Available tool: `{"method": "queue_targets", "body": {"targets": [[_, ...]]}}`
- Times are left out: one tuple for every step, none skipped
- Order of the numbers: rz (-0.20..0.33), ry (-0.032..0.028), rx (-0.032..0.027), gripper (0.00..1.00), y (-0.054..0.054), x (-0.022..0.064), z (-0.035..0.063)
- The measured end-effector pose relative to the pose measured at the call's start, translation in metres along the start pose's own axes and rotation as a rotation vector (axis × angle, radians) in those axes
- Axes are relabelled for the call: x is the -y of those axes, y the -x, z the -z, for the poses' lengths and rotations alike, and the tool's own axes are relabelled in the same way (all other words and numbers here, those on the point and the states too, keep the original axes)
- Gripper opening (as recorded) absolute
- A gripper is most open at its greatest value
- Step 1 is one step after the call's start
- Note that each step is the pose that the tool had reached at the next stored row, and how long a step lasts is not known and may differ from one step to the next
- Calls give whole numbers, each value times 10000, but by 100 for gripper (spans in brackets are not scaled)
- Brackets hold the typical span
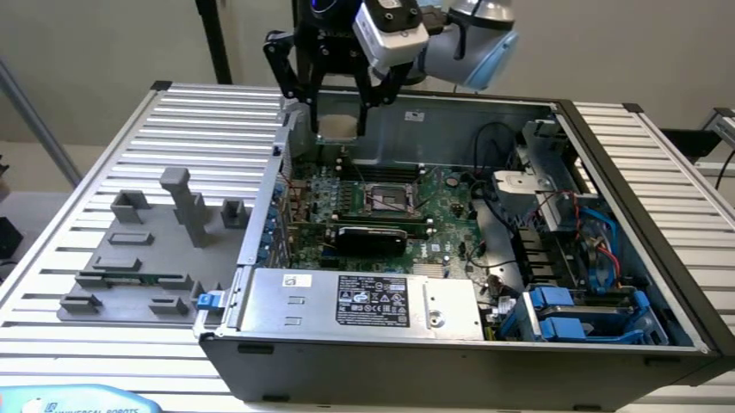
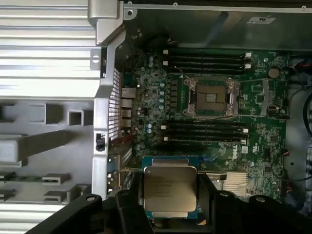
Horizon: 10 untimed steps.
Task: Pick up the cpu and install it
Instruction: 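Pick up the cpu and move it towards the insertion slot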
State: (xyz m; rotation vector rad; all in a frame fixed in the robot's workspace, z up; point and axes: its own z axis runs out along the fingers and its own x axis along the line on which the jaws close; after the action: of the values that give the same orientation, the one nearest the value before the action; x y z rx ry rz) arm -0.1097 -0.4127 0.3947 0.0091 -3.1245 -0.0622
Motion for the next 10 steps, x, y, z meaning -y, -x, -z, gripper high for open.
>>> {"method": "queue_targets", "body": {"targets": [[0,-1,0,55,45,-18,-15],[1,-1,0,55,84,-38,-31],[0,0,0,55,121,-60,-49],[0,0,0,55,157,-85,-68],[0,-1,0,55,193,-111,-87],[0,0,0,55,225,-137,-106],[0,0,1,55,256,-164,-125],[0,-1,0,55,284,-192,-143],[0,-1,0,55,310,-222,-162],[1,-1,0,55,336,-254,-182]]}}
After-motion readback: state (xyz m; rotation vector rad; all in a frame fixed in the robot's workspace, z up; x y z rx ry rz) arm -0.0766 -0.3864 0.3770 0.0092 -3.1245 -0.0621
